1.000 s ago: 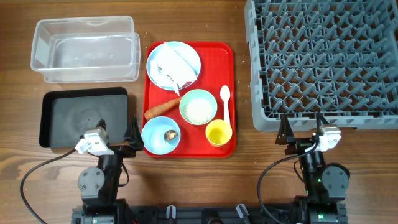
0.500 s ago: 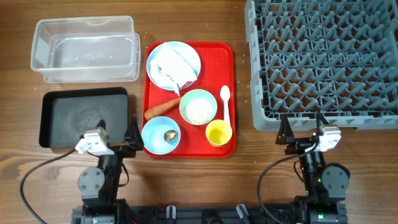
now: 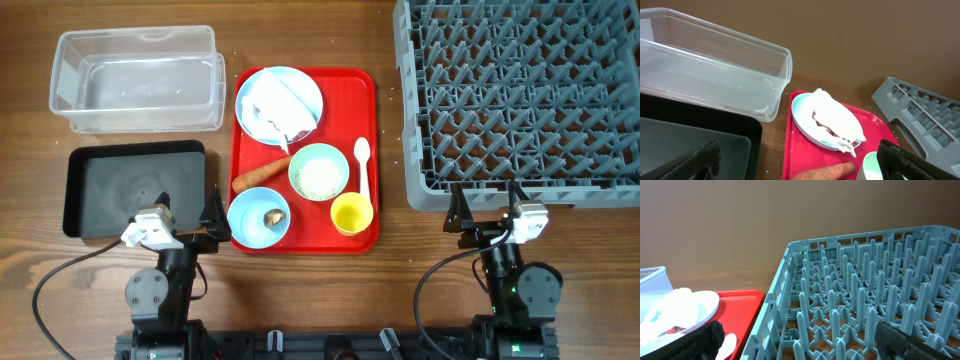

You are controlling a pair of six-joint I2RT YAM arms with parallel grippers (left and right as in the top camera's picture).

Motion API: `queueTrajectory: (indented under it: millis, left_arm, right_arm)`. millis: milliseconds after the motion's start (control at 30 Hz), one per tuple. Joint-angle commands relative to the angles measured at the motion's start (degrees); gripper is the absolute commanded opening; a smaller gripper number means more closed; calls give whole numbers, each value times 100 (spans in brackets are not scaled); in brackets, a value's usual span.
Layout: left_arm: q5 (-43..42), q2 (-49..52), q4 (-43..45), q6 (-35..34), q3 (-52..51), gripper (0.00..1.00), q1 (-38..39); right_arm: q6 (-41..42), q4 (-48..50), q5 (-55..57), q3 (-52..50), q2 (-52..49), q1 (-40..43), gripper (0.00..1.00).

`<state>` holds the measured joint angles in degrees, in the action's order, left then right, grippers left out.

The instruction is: Sort waste into correct bins and load items into the dishwasher rack

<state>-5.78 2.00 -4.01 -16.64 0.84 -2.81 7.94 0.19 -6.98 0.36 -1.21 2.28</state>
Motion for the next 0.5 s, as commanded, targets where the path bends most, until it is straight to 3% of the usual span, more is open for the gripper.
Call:
queueTrajectory:
  millis: [0, 467]
  left_arm:
    - [76, 11, 2, -31, -50, 100, -42]
    - [76, 11, 7, -31, -50, 100, -42]
  right_arm:
    - [109, 17, 101, -7, -13, -20, 100]
    - [107, 15, 144, -7, -13, -20, 100]
